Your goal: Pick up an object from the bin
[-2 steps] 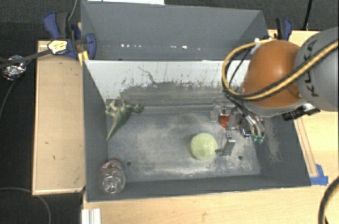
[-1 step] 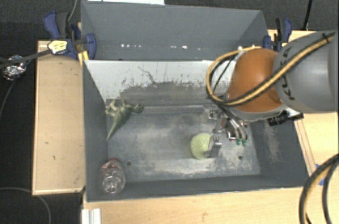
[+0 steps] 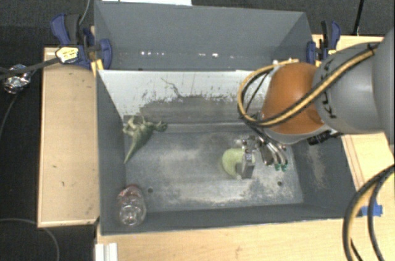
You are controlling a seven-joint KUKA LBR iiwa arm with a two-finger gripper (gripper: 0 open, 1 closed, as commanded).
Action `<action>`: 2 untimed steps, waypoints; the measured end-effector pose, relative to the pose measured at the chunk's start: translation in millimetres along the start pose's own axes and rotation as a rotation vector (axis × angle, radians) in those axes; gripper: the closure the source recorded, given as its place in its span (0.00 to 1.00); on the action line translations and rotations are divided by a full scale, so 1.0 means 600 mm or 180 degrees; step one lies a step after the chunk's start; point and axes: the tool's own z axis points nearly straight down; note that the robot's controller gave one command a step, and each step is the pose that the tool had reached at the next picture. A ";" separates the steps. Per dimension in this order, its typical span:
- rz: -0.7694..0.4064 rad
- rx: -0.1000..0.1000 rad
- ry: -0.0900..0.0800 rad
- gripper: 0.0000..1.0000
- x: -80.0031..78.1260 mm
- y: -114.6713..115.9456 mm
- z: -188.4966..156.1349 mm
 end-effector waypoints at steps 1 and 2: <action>0.0000 0.0000 0.0000 1.00 0.000 0.000 0.000; -0.0003 0.0000 -0.0008 1.00 -0.012 -0.001 -0.119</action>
Offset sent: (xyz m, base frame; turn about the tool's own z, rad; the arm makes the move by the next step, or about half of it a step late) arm 0.0059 -0.0005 0.0710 -0.0036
